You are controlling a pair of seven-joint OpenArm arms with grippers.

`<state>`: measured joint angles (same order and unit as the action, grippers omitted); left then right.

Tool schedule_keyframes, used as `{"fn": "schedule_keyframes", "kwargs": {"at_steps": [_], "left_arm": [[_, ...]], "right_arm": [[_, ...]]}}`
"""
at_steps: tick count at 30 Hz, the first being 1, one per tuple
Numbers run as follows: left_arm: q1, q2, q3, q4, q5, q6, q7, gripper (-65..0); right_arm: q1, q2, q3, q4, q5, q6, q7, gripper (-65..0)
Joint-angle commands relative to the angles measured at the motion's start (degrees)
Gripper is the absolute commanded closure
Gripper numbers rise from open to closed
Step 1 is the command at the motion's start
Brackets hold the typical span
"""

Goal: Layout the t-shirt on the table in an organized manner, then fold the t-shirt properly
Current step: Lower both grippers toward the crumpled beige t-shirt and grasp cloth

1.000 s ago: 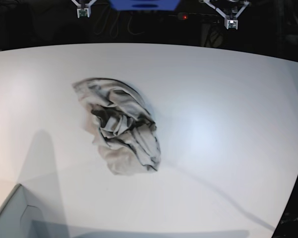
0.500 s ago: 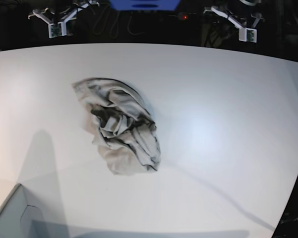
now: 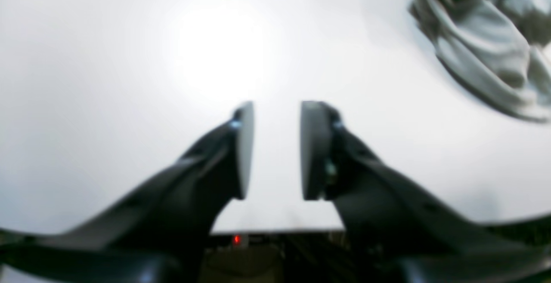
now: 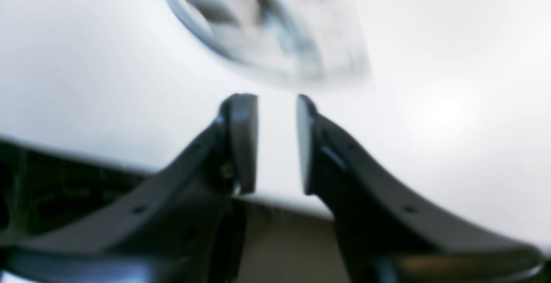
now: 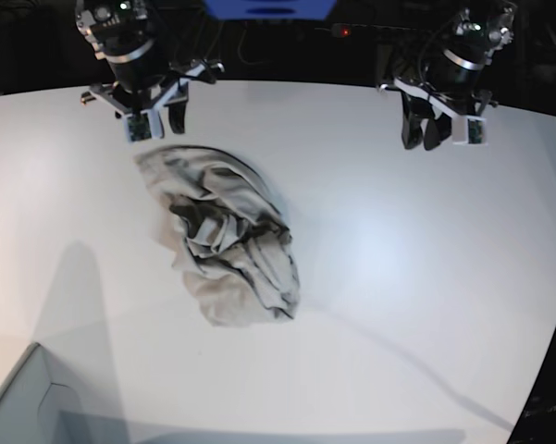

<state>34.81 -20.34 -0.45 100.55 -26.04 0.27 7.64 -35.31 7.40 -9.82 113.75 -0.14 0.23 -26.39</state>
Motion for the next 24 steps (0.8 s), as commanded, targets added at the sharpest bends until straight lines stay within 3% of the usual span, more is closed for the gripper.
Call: {"fn": "schedule_keyframes", "kwargs": {"at_steps": [1,6,10,17,24], "left_arm": [[0.0,-0.5,-0.6,1.0,-0.1,-0.1,-1.5,-20.5],[2.2,-0.4,-0.8,1.1,-3.4,-0.1,-1.9,-20.3],[3.1,-0.5,-1.5,1.1,-9.6,0.2,-1.9,-20.3],[2.9,2.4,-6.7,1.6,-13.3,-0.1,-1.6,-20.9],[2.8,1.7,-8.0,1.9,-13.4,-0.1,-1.6,-35.2]], "right_arm": [[1.2,0.9,-0.9,1.0,-0.2,0.2,0.5,-20.4],[9.9,3.8,-4.8,0.6,-0.2,0.2,-2.2,-29.8],[17.0,6.4,-7.3,-0.2,-0.2,0.2,-7.4,-31.5],[24.1,8.2,-8.6,-4.8,-0.2,0.2,-8.2,-34.9],[30.9,8.0,-8.6,-16.8,-0.2,0.2,-7.8,-35.1]]}}
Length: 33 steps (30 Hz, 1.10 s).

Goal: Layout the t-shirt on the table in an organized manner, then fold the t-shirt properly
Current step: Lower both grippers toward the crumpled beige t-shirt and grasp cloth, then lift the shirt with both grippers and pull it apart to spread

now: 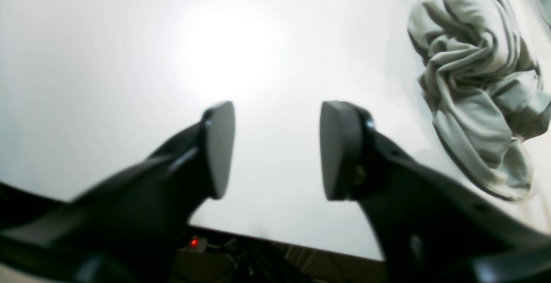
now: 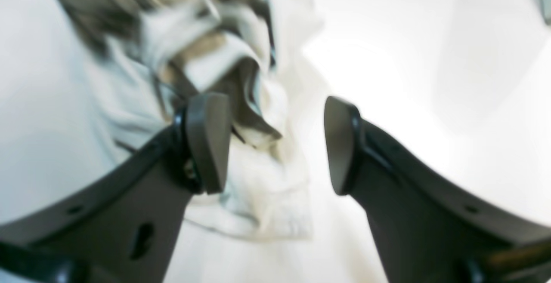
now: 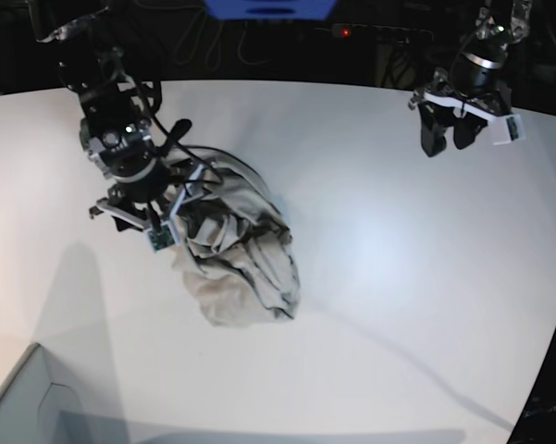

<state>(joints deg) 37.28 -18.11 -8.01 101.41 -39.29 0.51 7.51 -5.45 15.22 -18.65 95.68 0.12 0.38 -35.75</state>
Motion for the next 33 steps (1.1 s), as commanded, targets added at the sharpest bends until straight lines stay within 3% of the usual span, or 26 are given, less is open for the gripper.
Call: {"fn": "schedule_keyframes", "kwargs": {"at_steps": [1,9,18,24,27,31,33], "left_arm": [[0.2,-0.5,-0.9,1.1,-0.1,-0.3,-1.5,-37.1],[-0.6,-0.4,-3.1,1.0,-0.1,-0.4,-1.5,-40.6],[-1.7,-0.1,-3.2,0.7,-0.1,-0.4,-1.5,-40.5],[-2.5,0.0,-3.2,0.8,-0.3,-0.4,-1.5,-40.5],[-2.6,0.0,-3.2,1.0,-0.3,-0.4,-1.5,-40.5],[-3.5,0.0,-3.2,1.0,-0.4,-0.4,-1.5,-40.5],[-3.7,0.0,-3.0,1.0,-0.4,-0.4,-1.5,-40.5]], "right_arm": [[2.0,0.2,0.1,-0.3,-0.4,0.0,1.6,-35.1],[7.9,-1.8,0.0,-10.9,-0.4,0.0,1.7,-34.9],[4.7,-2.7,-0.1,-6.6,-0.4,0.0,1.7,-34.8],[5.7,-3.9,-0.2,-10.5,-0.4,0.0,3.8,-34.0],[5.1,-3.8,-0.2,-10.4,-0.4,0.0,6.5,-24.9],[4.8,-3.0,-0.1,-10.4,-0.4,0.0,7.4,0.0],[4.6,-3.0,0.3,-9.1,-0.4,0.0,7.2,0.0]]}}
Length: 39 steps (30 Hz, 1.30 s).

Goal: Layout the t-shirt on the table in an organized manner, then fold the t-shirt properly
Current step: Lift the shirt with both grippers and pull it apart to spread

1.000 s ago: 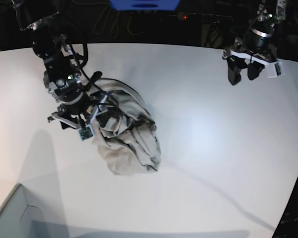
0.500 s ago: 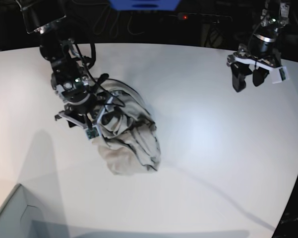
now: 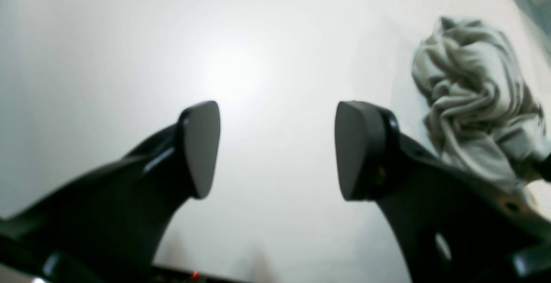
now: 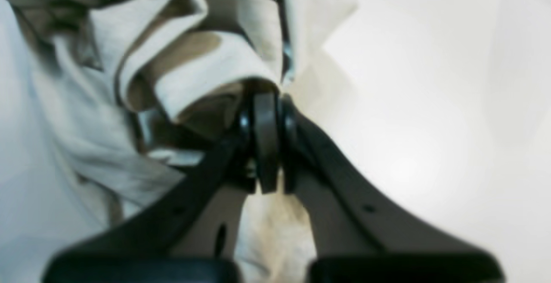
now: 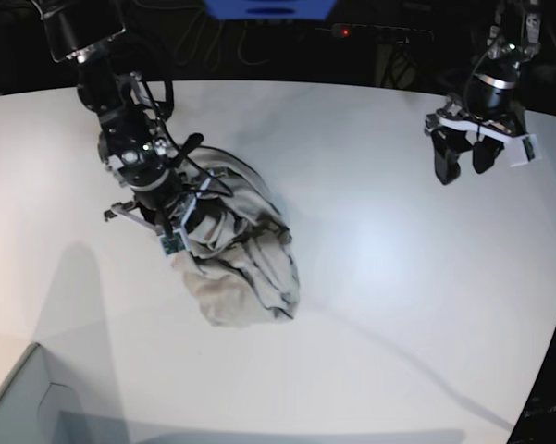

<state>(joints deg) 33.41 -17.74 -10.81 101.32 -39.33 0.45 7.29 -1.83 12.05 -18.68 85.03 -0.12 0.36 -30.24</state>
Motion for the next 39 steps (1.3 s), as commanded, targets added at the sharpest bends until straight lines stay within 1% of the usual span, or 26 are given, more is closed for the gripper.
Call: {"fn": "schedule_keyframes", "kwargs": {"at_steps": [1,2,4,9,11,14,15,16,18,25,27,29,31,33,37,39], "left_arm": [[0.1,-0.4,-0.2,1.1,-0.4,-0.3,-1.3,-40.5],[0.1,-0.4,-0.1,1.1,-0.4,-0.3,-1.3,-40.5],[0.1,-0.3,0.0,1.2,-0.4,-0.3,-1.3,-40.5],[-1.8,-0.5,0.0,2.8,-0.5,-0.3,-1.3,-40.5],[-1.9,-0.5,0.0,4.0,-0.5,-0.3,-1.3,-40.5],[-3.3,-0.4,0.1,5.7,-0.5,-0.3,-1.3,-40.5],[-3.6,-0.4,0.1,6.0,-0.5,-0.3,-1.3,-40.5],[-3.8,-0.4,0.1,6.1,-0.5,-0.3,-1.3,-40.6],[-5.1,-0.3,0.5,6.2,-0.5,-0.3,-1.2,-40.7],[-13.3,-0.8,9.1,4.0,0.0,-0.3,-1.2,-40.8],[-16.6,-0.3,12.2,1.9,0.0,-0.3,-1.2,-40.8],[-20.4,-0.2,16.0,-1.5,0.0,-0.3,-1.2,-40.8],[-24.1,0.2,20.1,-5.5,0.0,-0.3,-1.3,-40.8],[-27.9,1.6,24.1,-10.0,0.0,-0.3,-1.3,-40.8],[-34.8,5.6,30.4,-19.9,0.0,-0.3,-1.3,-40.8],[-38.1,7.8,33.5,-25.0,0.0,-0.3,-1.3,-40.8]], "right_arm": [[0.1,0.8,0.5,2.8,-0.2,0.0,2.1,0.0],[-0.9,1.6,1.1,4.9,-0.2,0.0,2.2,0.0],[-2.6,2.1,3.0,10.2,-0.2,0.0,2.2,0.0],[-7.1,1.9,11.8,26.8,-0.2,0.0,2.1,0.0],[-8.6,1.7,14.3,31.7,-0.2,0.0,2.2,0.0],[-8.9,1.7,16.4,32.5,-0.2,0.0,4.0,0.0],[-9.4,1.7,18.3,32.4,-0.1,0.0,5.1,0.0],[-9.5,1.4,19.8,32.0,-0.1,0.0,5.5,0.0],[-9.2,-0.4,22.8,31.1,0.0,0.0,5.7,0.0],[-9.4,-5.2,32.8,30.3,0.0,0.0,5.6,0.0],[-9.5,-6.5,35.2,29.6,0.0,0.0,5.6,0.0],[-9.9,-7.0,37.0,29.1,0.0,0.0,5.6,0.0],[-11.2,-6.8,37.1,28.6,0.0,0.0,5.6,0.0],[-12.3,-6.7,37.1,28.4,-0.1,0.0,5.6,0.0],[-13.3,-6.6,37.4,27.4,-0.3,0.0,5.6,0.0],[-13.3,-5.0,37.5,25.9,-0.3,0.0,3.6,-0.7]]}}
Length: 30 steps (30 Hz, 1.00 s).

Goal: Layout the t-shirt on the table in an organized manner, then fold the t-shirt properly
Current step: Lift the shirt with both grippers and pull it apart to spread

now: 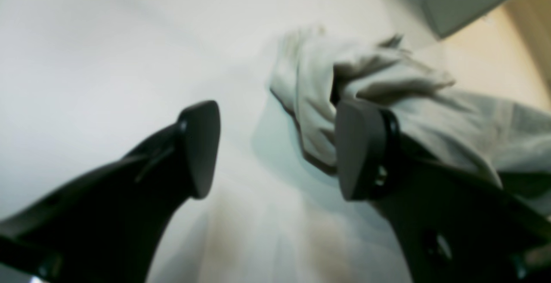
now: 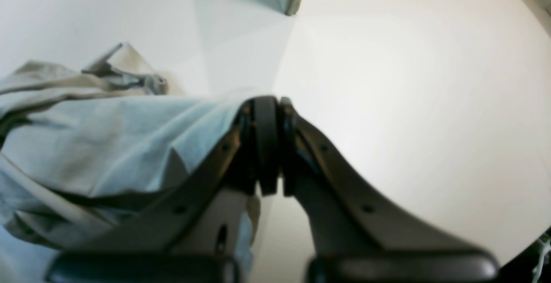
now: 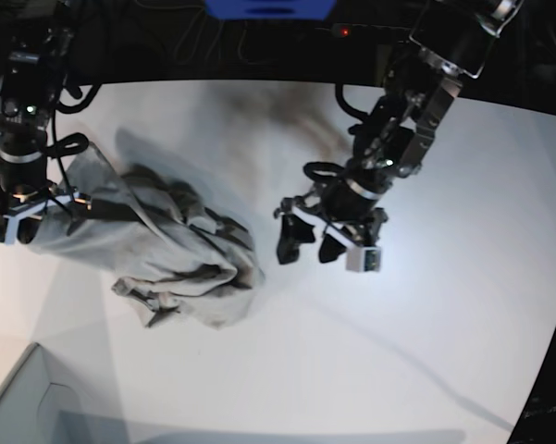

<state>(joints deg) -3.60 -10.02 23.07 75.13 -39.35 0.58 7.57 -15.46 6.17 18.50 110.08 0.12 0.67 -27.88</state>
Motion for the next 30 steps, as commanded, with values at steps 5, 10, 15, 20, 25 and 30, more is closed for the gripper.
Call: {"fn": "schedule_keyframes", "kwargs": {"at_steps": [5,10,15,20,25,30], "left_arm": [[-8.6,5.6,5.4,-12.3,0.0,-0.4,-1.8,-40.8],[-13.3,11.9,5.8,-23.8,0.0,-0.4,-1.8,-40.8],[-18.3,16.7,6.0,-33.5,0.0,-0.4,-1.8,-40.4],[-20.7,18.2,5.8,-37.6,-0.1,-0.4,-1.9,-26.8],[-20.4,16.6,1.7,-36.2,-0.6,-0.4,-1.9,-1.7],[-11.8,9.6,-4.0,-22.3,-0.5,-0.2,-1.6,0.0]], "right_arm": [[0.7,3.3,0.4,0.6,-0.5,-0.3,-6.7,-18.2],[-1.1,3.1,2.6,2.0,-0.5,-0.3,-7.1,-30.4],[-2.7,3.1,2.6,2.3,-0.5,-0.3,-6.9,-31.0],[-4.4,3.1,2.7,2.3,-0.5,-0.3,-6.6,-31.0],[-5.0,3.1,2.5,2.3,-0.4,-0.3,-6.6,-31.0],[-5.2,1.6,-1.6,2.3,-0.4,-0.3,-6.6,-31.0]]}}
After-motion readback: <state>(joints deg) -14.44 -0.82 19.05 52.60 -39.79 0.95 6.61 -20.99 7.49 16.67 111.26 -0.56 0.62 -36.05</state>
